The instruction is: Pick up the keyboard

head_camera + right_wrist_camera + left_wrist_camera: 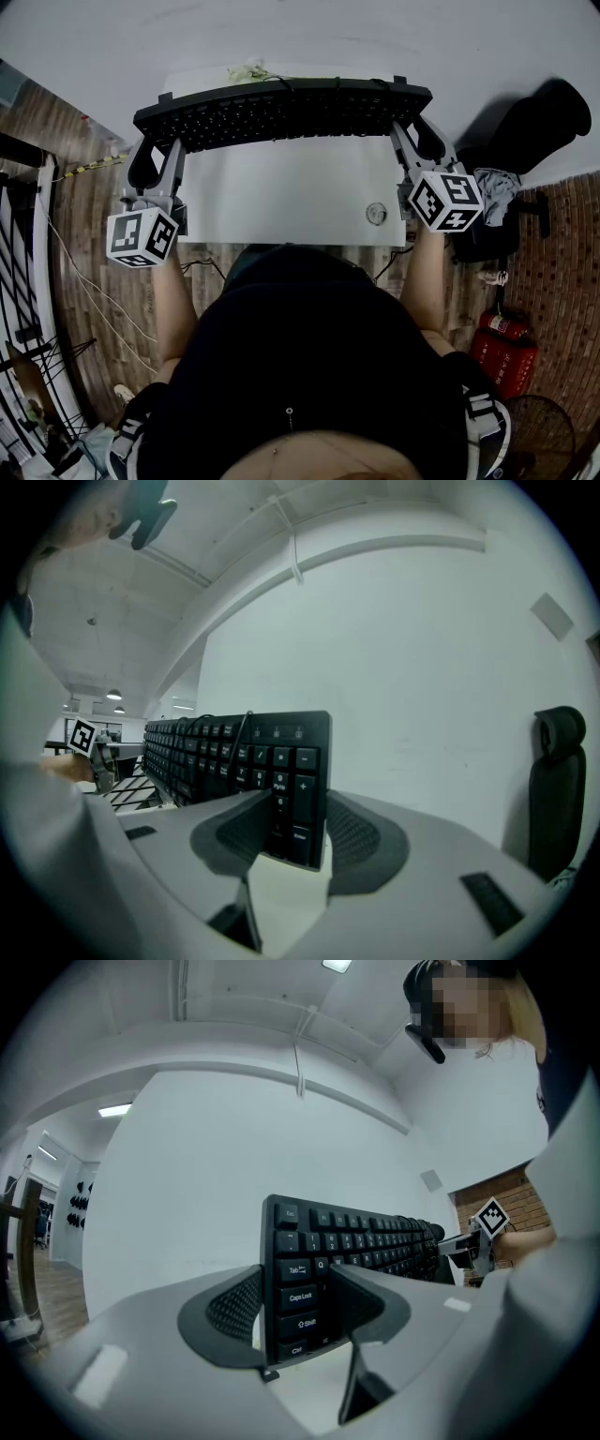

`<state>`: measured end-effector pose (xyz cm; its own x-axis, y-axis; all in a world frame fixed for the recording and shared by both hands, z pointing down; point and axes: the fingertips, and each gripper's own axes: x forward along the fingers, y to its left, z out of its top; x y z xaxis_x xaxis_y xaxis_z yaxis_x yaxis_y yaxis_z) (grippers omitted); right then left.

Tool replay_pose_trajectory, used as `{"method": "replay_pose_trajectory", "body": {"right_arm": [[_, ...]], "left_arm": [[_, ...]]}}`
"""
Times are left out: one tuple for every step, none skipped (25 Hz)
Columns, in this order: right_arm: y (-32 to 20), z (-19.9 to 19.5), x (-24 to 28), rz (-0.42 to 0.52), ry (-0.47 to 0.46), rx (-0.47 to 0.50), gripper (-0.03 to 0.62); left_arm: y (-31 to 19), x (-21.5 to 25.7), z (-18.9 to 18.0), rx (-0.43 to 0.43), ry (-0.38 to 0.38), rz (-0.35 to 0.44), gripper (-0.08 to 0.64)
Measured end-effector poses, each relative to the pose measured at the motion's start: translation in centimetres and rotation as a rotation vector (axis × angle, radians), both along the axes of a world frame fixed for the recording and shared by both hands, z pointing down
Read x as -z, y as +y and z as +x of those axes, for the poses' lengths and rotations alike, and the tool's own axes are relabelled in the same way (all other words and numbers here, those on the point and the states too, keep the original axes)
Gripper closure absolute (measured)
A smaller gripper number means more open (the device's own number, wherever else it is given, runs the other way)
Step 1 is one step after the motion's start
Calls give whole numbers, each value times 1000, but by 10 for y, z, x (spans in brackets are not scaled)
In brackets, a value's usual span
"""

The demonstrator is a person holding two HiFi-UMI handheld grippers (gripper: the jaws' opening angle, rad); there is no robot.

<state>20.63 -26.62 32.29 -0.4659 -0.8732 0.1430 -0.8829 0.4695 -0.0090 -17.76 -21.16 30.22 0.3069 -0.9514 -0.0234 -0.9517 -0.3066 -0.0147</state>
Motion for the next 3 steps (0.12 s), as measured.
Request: {"method": "replay_pose_trajectory", "body": {"right_arm": [[-1, 0, 0, -1, 0, 0, 411], [-1, 0, 0, -2, 1, 0, 411], [-2, 0, 0, -3, 1, 0, 411]], "left_arm": [[-1, 0, 0, 0, 0, -1, 328], [-1, 0, 0, 1, 0, -1, 328], [-1, 0, 0, 1, 0, -2, 328]]}}
